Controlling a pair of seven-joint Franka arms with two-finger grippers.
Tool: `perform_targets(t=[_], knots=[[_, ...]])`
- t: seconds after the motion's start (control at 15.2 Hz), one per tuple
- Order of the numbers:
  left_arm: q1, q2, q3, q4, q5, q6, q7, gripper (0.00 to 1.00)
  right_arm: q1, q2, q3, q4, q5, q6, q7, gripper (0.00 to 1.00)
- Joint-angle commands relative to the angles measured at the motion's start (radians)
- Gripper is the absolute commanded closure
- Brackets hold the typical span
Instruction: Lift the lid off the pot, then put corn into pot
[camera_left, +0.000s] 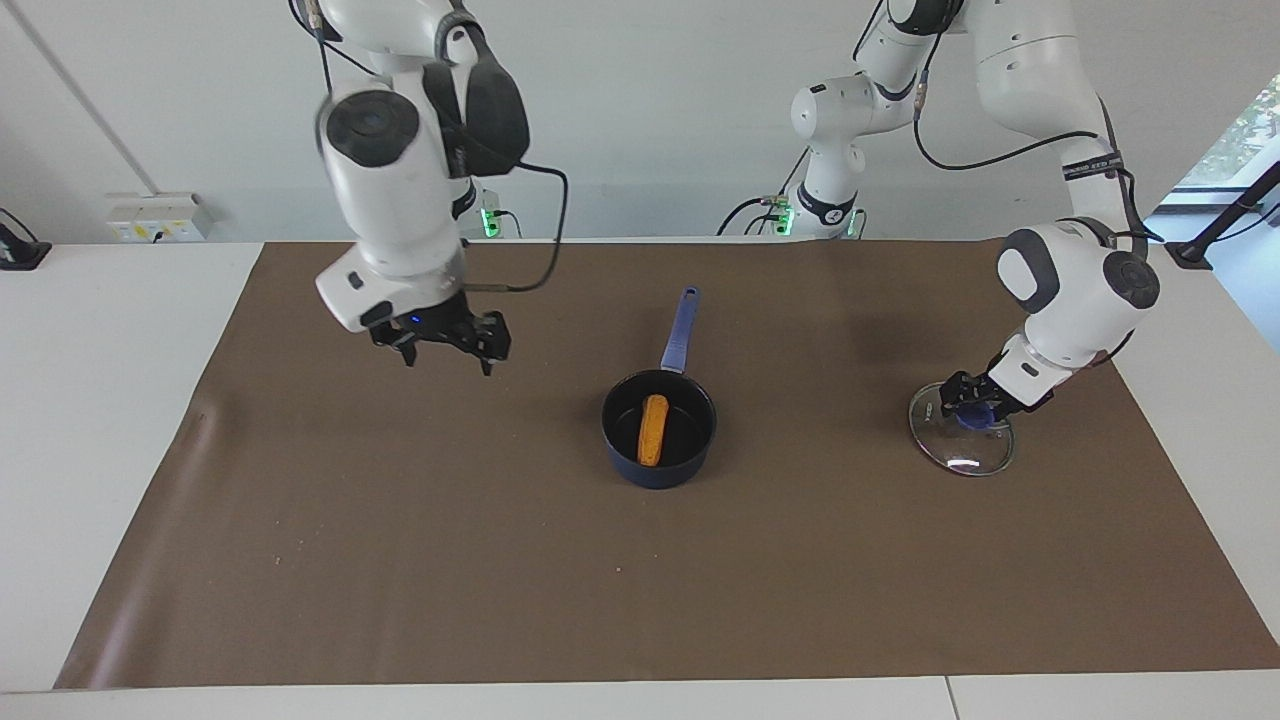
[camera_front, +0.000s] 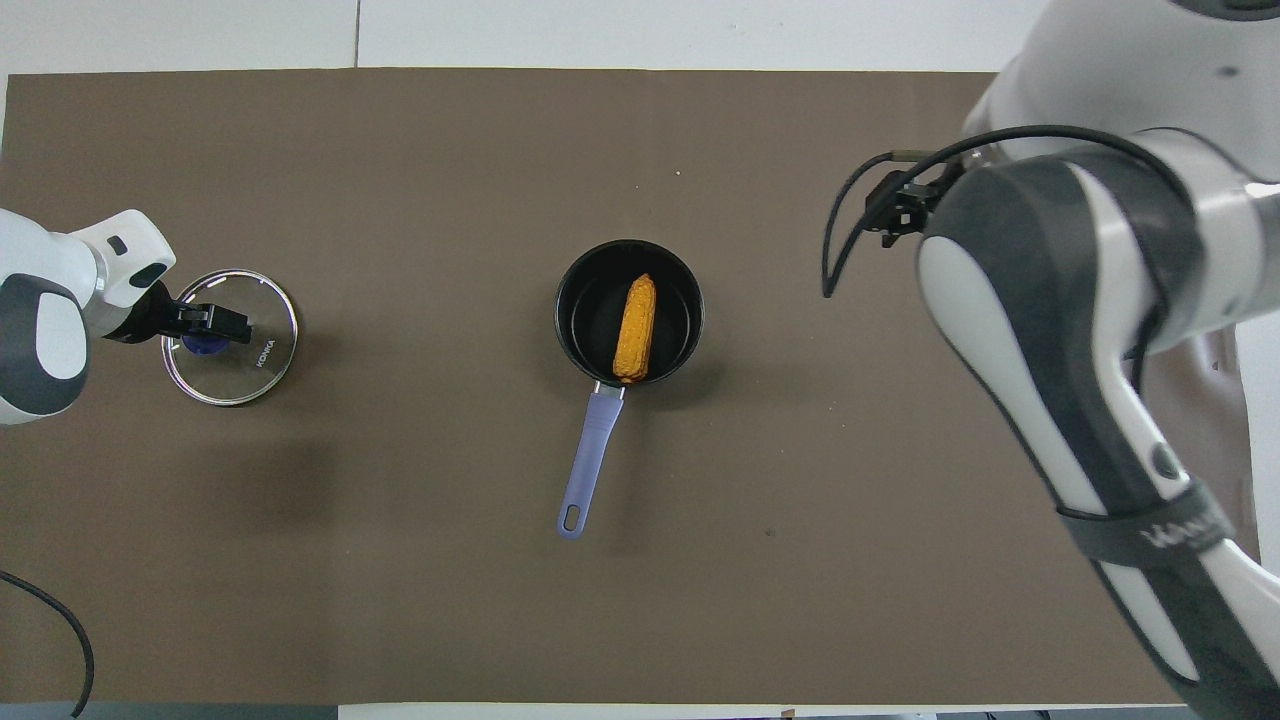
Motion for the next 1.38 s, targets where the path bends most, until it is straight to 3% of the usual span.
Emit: perform_targets(t=[0.0, 0.26, 0.59, 0.79, 0.92, 1.11, 1.31], knots=[[-0.029, -0.04, -0.002, 0.119, 0.016, -0.174, -0.038, 0.0, -0.11, -0.115, 0.017, -0.078, -0.002, -0.064, -0.142, 0.0], [-0.098, -0.051, 0.001, 0.373, 0.049, -0.469, -0.21, 0.0, -0.161, -0.248, 0.014, -0.298, -0.003, -0.038, -0.242, 0.0], [-0.123, -0.221, -0.005, 0.35, 0.076, -0.626, -0.281, 0.0, -0.18, -0.261, -0.015, -0.324, 0.007, 0.042, -0.281, 0.0], [-0.149, -0.319, 0.004, 0.228, 0.074, -0.638, -0.275, 0.0, -0.187, -0.259, -0.023, -0.329, 0.02, 0.043, -0.282, 0.0], [-0.204, -0.336, 0.04, 0.18, 0.076, -0.594, -0.272, 0.0, -0.192, -0.241, -0.027, -0.304, 0.041, 0.025, -0.285, 0.0], [-0.201, -0.318, 0.044, 0.244, 0.074, -0.597, -0.277, 0.0, -0.204, -0.236, -0.027, -0.297, 0.029, 0.025, -0.302, 0.0], [-0.203, -0.286, 0.042, 0.339, 0.068, -0.693, -0.277, 0.0, -0.219, -0.23, -0.023, -0.287, 0.038, 0.011, -0.314, 0.0]])
